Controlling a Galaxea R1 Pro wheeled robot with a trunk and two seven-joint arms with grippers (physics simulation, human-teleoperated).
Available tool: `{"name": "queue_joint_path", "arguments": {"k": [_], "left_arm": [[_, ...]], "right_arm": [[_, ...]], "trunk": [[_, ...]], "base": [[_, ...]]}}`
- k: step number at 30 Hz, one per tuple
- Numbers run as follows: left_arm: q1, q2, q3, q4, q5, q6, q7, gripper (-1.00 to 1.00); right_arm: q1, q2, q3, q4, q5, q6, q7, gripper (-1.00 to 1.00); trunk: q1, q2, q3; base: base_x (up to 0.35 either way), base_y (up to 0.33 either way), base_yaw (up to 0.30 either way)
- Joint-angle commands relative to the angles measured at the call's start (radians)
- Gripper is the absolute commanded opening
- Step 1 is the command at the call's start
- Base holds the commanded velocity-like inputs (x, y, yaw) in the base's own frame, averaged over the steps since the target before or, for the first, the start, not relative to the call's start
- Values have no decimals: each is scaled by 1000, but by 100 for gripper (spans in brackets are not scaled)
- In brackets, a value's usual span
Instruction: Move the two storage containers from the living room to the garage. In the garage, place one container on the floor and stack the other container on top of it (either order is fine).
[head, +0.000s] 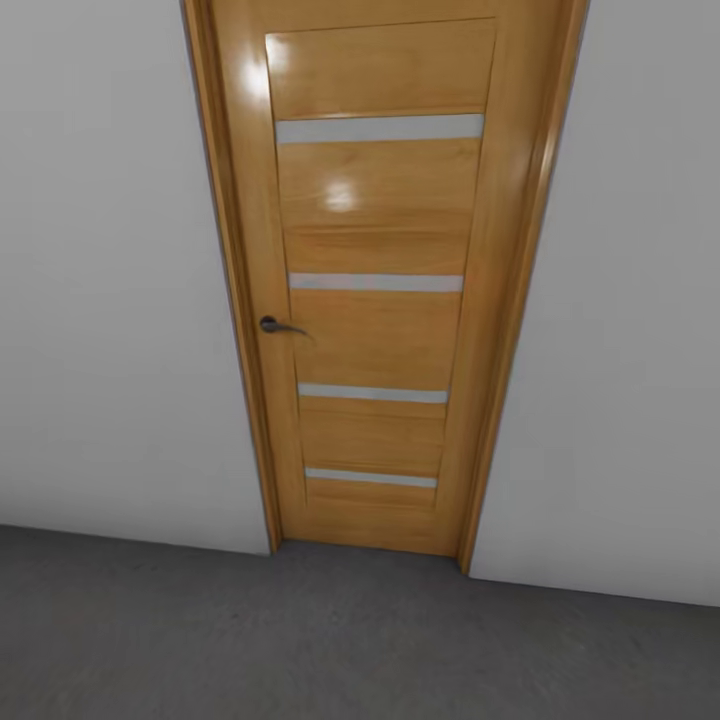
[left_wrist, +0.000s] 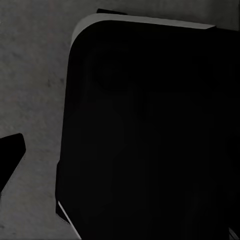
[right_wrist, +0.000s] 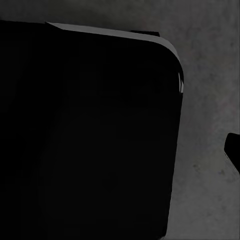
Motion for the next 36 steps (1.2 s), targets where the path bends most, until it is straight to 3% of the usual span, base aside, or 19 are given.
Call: {"name": "queue_joint_path", "arguments": {"k": [1,36], "left_arm": [[0,0,0,0,7,-2,0,100],[0,0,-1,0,4,-4,8,100]], "right_arm": [[0,1,-2,0,6,-2,-1,100],[0,-8,-4,0,7,-12,-4,100]], "trunk": [[1,0,-1],[1,0,-1]], "base": [[322,0,0],[322,0,0]]}}
